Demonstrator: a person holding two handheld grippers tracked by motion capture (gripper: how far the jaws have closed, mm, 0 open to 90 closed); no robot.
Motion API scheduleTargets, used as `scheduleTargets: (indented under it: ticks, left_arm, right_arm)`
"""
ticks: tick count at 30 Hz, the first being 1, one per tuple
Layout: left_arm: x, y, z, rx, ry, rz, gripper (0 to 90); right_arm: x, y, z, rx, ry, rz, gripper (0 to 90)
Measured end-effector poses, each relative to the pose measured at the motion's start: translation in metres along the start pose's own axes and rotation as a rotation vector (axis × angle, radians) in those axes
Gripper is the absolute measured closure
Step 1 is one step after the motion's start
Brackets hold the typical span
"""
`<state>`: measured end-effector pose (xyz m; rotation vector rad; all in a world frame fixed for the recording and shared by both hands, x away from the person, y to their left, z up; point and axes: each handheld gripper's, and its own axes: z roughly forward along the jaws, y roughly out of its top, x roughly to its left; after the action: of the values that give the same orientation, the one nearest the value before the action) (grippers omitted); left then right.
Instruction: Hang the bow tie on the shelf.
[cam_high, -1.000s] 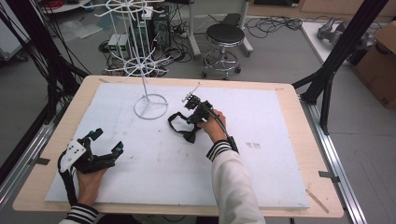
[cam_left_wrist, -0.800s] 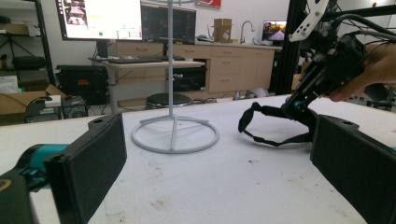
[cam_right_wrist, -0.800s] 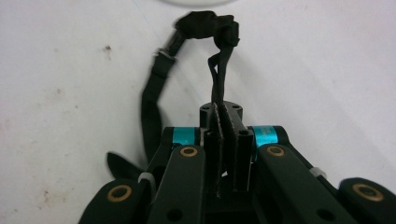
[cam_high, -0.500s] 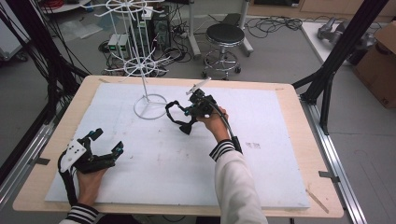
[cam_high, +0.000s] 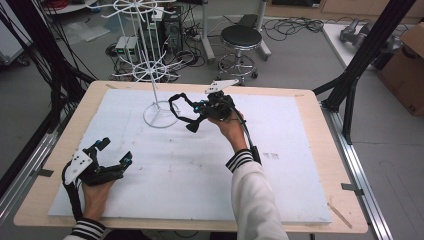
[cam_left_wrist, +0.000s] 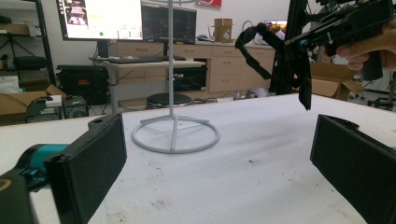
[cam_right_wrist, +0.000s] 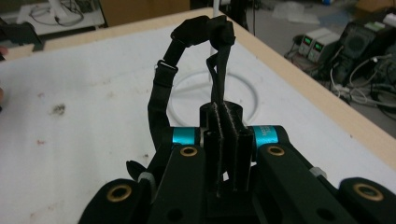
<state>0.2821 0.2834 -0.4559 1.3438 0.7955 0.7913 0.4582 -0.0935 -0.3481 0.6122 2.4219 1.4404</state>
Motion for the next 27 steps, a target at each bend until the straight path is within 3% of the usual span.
scheduleTargets:
  ticks: [11,20,27]
  left_arm:
    - [0.0,0.0,0.0,0.0,-0.002,0.002,4.1]
    - [0.0,0.0,0.0,0.001,-0.004,0.004,4.1]
    - [0.0,0.0,0.0,0.001,-0.003,0.004,4.1]
  right_arm:
    - [0.003,0.006,-0.007,-0.085,0.034,-0.033,86.8]
    - [0.005,0.012,-0.016,-0.158,-0.002,-0.055,86.8]
    - [0.003,0.014,-0.023,-0.219,-0.018,-0.033,86.9]
